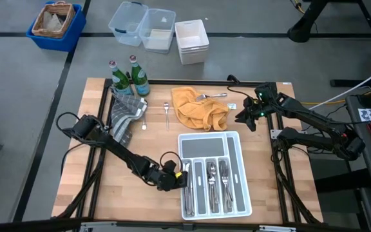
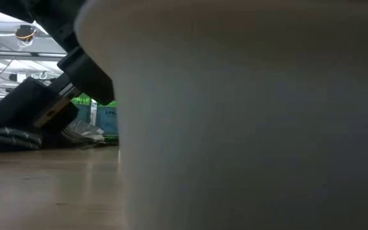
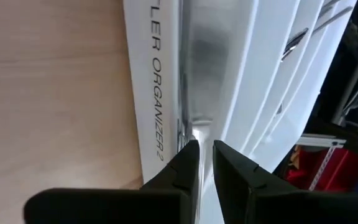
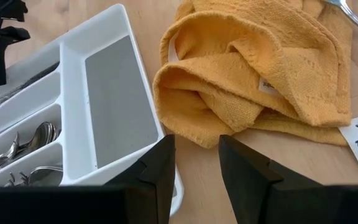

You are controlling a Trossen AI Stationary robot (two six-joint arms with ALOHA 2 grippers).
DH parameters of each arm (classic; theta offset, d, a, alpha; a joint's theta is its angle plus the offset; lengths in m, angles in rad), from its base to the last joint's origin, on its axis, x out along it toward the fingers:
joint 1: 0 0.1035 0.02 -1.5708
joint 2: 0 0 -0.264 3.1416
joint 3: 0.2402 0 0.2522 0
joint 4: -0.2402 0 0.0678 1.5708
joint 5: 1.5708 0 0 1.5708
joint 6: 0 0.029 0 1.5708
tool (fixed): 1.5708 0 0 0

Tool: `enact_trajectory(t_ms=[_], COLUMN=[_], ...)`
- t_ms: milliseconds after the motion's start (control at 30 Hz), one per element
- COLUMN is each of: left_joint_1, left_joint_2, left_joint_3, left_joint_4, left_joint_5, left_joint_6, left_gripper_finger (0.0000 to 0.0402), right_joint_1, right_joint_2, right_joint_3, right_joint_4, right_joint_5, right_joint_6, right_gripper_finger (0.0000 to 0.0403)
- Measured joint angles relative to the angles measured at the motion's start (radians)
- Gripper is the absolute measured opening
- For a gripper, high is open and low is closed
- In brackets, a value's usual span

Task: Sort silverware
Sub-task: Put the table knife into the silverware tray, then put the fork into the silverware tray

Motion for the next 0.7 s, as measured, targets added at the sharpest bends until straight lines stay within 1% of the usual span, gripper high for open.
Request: enact_trajectory(t_ms=[233,333,433,500,567,633,700], left_joint_1=[0.012,0.019,0.019,0.019,0.020,0.024,0.032], left_joint_2=[0.000,0.000,0.002,-0.006,-0.019,-0.038,-0.057], left_joint_3=[0.002,-0.001,-0.002,-0.001,-0.001,-0.001,-0.001], left_joint_4=[0.003,0.035,0.109,0.144,0.148,0.145,0.148], left_joint_5=[0.004,-0.001,-0.048,-0.077,-0.089,-0.100,-0.119], left_joint_6=[0.010,0.027,0.099,0.144,0.179,0.213,0.257], left_gripper_finger=[0.0074,0.0079,0.0077,0.0074,0.0071,0.0069,0.0069], right_joint_1=[0.000,0.000,0.000,0.000,0.000,0.000,0.000], right_joint_2=[0.000,0.000,0.000,0.000,0.000,0.000,0.003], right_joint_3=[0.000,0.000,0.013,0.030,0.044,0.048,0.050], right_joint_4=[-0.001,0.011,0.007,0.015,0.044,0.118,0.211], right_joint_5=[0.000,-0.028,-0.024,0.044,0.162,0.273,0.350], right_joint_6=[0.001,0.025,0.025,0.023,0.023,0.019,-0.016], right_gripper_finger=[0.0127,0.0127,0.0127,0.0127,0.0127,0.0127,0.0127])
